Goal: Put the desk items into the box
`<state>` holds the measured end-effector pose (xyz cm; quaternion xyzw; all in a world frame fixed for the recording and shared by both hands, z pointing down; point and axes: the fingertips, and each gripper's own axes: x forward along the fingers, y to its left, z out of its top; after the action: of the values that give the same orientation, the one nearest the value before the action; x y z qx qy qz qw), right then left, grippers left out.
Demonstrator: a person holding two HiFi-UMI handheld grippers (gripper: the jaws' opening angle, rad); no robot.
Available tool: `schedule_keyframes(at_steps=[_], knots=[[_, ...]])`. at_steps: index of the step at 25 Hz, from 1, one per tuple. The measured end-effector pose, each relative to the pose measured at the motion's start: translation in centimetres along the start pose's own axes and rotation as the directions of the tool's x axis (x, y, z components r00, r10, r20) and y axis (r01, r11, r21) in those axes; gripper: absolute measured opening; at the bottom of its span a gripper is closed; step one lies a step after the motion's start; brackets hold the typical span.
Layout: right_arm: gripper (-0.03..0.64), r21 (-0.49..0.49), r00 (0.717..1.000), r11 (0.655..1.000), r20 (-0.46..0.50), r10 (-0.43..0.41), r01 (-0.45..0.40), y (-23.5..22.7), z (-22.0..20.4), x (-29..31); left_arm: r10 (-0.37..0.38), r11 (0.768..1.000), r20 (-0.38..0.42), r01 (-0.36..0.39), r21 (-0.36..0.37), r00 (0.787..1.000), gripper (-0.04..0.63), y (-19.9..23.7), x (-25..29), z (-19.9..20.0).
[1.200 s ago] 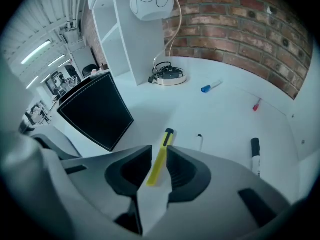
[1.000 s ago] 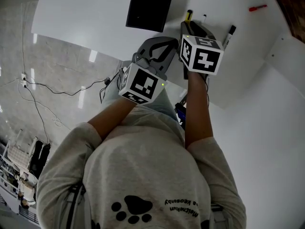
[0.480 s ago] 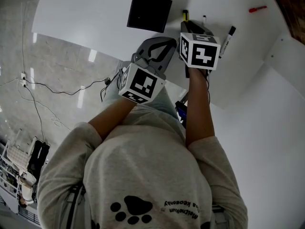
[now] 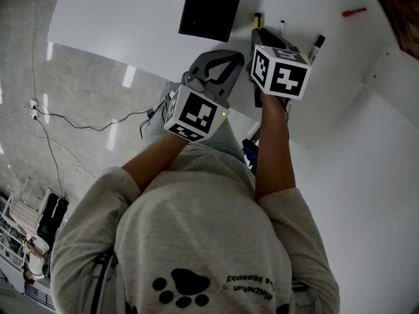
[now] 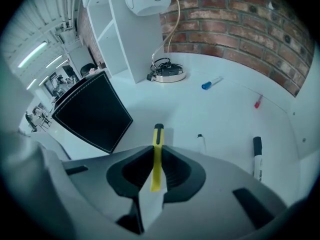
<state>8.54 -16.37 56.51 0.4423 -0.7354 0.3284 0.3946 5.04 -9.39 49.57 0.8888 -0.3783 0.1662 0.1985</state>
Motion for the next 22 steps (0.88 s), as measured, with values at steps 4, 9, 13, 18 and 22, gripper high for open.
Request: schedule_keyframes(at_steps=[4,9,13,18,22], knots=[[0.061,0.055,0.999,0.998,0.045,0.019,-0.021,0.5,0.4,-1.1,0.001,1.000,0.011,-0.002,0.004,1.000,0.005,0.0,-0.3,0.6],[0.061,0.081,0.992,0.997,0.126,0.006,-0.016,0.7,1.1,-2.9,0.001,1.000,0.023,-0.002,0.018,1.000,0.005,-0.2,-0.9,1.4],[0.061,0.073,0.982,0.997,0.191,-0.011,-0.003,0.9,2.0,-4.7,-0.001,1.000,0.029,0.000,0.031,1.000,0.005,-0.5,-1.3,2.1],[0.061,0.054,0.960,0.998,0.279,-0.026,0.011,1.5,2.9,-6.8,0.006,0.999,0.043,-0.008,0.047,0.999,0.005,-1.0,-2.1,3.1],[0.061,0.050,0.942,0.998,0.334,-0.044,0.029,1.7,3.3,-8.2,0.012,0.999,0.058,-0.015,0.048,0.998,0.004,-1.0,-2.8,3.9]])
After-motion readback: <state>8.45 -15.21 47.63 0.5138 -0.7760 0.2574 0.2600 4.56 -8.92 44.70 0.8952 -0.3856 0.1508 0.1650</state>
